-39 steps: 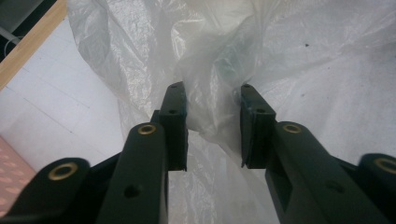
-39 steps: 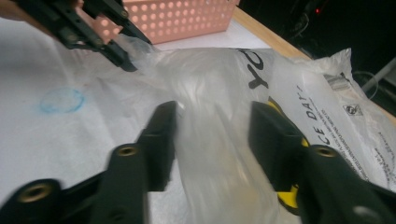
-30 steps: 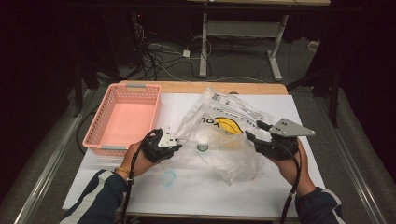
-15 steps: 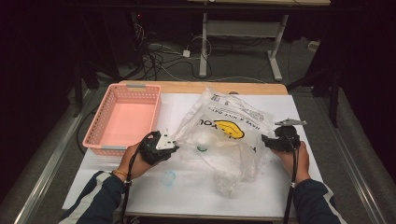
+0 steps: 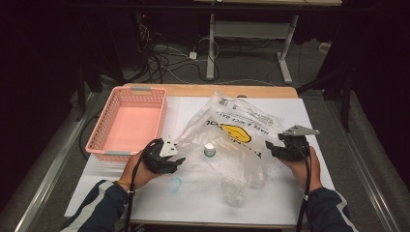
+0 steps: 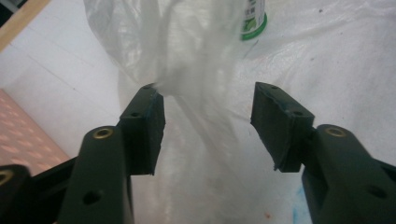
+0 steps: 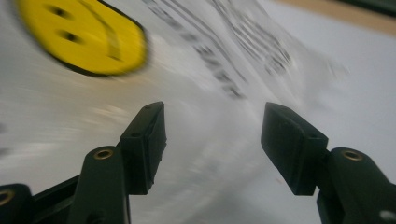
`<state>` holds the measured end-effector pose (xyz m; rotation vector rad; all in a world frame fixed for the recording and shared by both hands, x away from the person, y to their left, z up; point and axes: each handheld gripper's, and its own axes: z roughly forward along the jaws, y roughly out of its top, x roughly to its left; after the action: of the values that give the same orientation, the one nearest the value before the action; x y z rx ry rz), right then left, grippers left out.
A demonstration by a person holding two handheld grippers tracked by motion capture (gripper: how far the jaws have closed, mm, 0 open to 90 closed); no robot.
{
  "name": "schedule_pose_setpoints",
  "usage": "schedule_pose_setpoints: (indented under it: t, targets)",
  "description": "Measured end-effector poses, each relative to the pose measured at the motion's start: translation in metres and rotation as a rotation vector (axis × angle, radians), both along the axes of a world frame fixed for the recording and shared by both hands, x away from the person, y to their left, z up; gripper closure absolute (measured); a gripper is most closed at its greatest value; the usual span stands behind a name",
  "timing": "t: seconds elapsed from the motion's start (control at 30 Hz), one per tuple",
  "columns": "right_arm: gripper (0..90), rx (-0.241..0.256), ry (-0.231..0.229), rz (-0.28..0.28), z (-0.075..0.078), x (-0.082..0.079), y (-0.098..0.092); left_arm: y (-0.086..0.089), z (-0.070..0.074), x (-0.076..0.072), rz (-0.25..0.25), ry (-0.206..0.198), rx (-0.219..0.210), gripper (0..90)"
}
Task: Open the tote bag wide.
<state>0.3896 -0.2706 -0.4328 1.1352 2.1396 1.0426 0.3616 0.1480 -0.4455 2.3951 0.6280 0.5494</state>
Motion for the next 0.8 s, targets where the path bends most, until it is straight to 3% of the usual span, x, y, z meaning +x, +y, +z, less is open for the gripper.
schedule_pose_setpoints:
  t: [0.1,0.2,0.33,0.47,0.57,0.63,0.7,0.8]
  targets:
    - [40.9,0.030,-0.076,0.089,0.016,-0.024,0.008,-0.003,-0.005,-0.001,0.003,0.003,0.031,43.6]
    - [38.8,0.094,-0.123,0.176,0.031,-0.051,0.013,-0.005,-0.008,0.000,0.013,0.007,0.056,49.5]
    - [34.6,0.105,-0.134,0.300,0.036,-0.085,0.026,-0.004,-0.010,-0.001,0.027,0.013,0.065,53.4]
    - [27.8,0.089,-0.070,0.417,0.022,-0.104,0.043,-0.003,-0.013,-0.001,0.036,0.031,0.054,50.1]
    - [25.1,0.014,-0.024,0.473,0.010,-0.106,0.054,-0.005,-0.015,-0.002,0.028,0.043,0.063,50.3]
    - [24.8,-0.002,-0.005,0.480,0.003,-0.103,0.059,-0.006,-0.015,-0.003,0.023,0.036,0.067,53.5]
    - [24.8,-0.040,0.020,0.486,-0.005,-0.099,0.063,-0.006,-0.014,-0.004,0.012,0.032,0.068,62.7]
    - [36.6,-0.096,0.063,0.494,-0.018,-0.093,0.065,-0.005,-0.015,-0.003,0.008,0.033,0.077,72.5]
